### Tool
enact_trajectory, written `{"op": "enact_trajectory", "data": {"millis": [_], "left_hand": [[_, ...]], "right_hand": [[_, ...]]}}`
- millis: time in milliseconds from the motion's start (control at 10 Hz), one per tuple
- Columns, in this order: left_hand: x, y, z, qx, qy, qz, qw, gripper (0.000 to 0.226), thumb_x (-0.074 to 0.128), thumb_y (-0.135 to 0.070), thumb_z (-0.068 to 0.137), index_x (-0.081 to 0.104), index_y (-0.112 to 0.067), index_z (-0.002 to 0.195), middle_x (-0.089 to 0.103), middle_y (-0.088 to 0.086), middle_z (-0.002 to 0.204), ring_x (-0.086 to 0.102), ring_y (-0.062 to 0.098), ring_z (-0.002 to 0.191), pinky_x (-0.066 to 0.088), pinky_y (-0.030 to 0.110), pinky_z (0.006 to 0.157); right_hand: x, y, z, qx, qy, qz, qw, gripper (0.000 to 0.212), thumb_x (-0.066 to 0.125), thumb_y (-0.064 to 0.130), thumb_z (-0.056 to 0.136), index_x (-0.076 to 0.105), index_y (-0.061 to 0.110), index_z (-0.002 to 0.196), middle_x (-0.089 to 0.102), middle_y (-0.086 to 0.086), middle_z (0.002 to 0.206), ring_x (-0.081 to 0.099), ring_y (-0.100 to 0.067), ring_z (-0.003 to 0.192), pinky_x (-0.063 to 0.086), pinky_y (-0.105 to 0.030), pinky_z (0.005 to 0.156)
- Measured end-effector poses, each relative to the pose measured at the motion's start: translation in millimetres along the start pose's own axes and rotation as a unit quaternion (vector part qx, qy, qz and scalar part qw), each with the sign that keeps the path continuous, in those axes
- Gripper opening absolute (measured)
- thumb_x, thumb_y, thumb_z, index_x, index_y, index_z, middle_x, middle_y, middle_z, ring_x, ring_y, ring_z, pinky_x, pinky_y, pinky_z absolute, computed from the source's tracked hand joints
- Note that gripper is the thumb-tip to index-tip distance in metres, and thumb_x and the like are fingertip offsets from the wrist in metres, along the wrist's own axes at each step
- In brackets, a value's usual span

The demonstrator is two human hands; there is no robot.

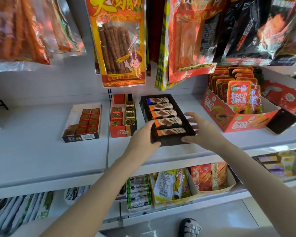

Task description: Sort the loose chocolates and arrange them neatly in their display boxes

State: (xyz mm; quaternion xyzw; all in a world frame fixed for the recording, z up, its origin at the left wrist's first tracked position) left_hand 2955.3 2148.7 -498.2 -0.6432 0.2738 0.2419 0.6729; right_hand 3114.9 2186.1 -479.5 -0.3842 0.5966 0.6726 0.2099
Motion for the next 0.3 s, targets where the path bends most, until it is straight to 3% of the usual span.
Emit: {"op": "enact_trajectory", "data": {"millis": [200,300], "left_hand": [[0.9,9.3,10.2,-0.007,-0.077,-0.009,0.997,0.059,0.057,-0.012,0.087,0.03,-0.014,0.14,0.052,0.009,0.133,0.051,0.023,0.121,0.042,0.037,0.103],[4.1,14.0,9.7,-0.013,-0.072,-0.035,0.997,0.058,0.057,-0.013,0.087,0.031,-0.013,0.139,0.051,0.009,0.134,0.051,0.022,0.12,0.043,0.039,0.102]], "right_hand": [[6.8,-2.0,16.2,0.005,-0.037,0.009,0.999,0.068,0.07,0.01,0.076,0.035,0.015,0.134,0.05,-0.01,0.134,0.052,-0.031,0.117,0.043,-0.037,0.092],[0.0,4.5,13.4,0.01,-0.06,-0.027,0.998,0.065,0.068,0.01,0.077,0.036,0.015,0.134,0.044,-0.013,0.135,0.048,-0.03,0.12,0.039,-0.03,0.088]]}}
Point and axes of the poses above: each hand's wrist, its own z-axis towards the middle knuckle, its own x-axis out of the palm, y = z × x, the point moved 9 cm from there along z, towards the middle knuckle
